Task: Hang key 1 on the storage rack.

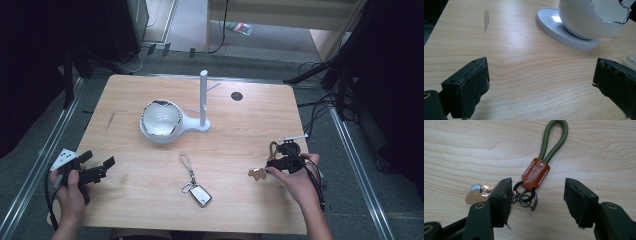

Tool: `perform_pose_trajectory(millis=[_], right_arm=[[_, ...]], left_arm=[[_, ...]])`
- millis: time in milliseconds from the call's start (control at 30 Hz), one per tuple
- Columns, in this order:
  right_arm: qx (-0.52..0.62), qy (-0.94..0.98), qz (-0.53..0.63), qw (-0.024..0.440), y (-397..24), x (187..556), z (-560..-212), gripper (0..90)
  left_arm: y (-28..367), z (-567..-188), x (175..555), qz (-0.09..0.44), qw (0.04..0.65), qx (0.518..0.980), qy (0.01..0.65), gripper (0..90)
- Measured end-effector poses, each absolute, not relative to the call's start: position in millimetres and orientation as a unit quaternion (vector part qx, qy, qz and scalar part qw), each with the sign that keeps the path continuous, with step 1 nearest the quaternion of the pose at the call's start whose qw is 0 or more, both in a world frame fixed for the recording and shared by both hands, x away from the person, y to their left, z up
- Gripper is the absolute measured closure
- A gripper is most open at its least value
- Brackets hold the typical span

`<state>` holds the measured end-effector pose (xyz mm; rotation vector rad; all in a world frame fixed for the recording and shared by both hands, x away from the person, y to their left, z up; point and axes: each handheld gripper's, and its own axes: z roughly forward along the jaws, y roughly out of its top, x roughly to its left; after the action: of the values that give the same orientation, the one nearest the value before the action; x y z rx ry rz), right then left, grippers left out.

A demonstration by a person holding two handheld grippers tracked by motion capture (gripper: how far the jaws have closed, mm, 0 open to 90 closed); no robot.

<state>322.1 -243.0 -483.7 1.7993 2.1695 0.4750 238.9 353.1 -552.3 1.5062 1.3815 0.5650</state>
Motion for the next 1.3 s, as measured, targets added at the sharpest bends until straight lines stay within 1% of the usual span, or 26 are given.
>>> perform_pose_trajectory(millis=[133,233,433,667,767,933,1300], right_arm=[[0.641,0.742,0.153,0.123,-241.9,333.0,-480.2,41.7],[0.659,0.732,0.135,0.11,-243.3,342.0,-481.3,44.6],[0.666,0.73,0.106,0.113,-242.0,355.3,-487.5,47.8],[0.681,0.723,0.092,0.077,-240.2,368.4,-490.1,54.3],[0.693,0.712,0.092,0.056,-237.7,373.0,-489.0,54.7],[0.707,0.701,0.076,0.061,-239.1,380.0,-489.4,55.1],[0.722,0.689,0.057,0.022,-236.5,387.3,-496.2,55.2]], left_arm=[[353.0,-552.2,239.0,0.232,0.488,0.62,0.568,1.1],[352.9,-552.3,239.1,0.232,0.488,0.62,0.568,1.1],[352.4,-552.4,239.2,0.233,0.491,0.62,0.566,1.1],[352.1,-552.3,239.4,0.234,0.49,0.622,0.564,1.1],[351.9,-552.2,239.4,0.234,0.49,0.623,0.563,1.1],[352.0,-552.3,239.3,0.235,0.491,0.622,0.562,1.1],[352.1,-552.3,239.4,0.233,0.49,0.623,0.563,1.1]])
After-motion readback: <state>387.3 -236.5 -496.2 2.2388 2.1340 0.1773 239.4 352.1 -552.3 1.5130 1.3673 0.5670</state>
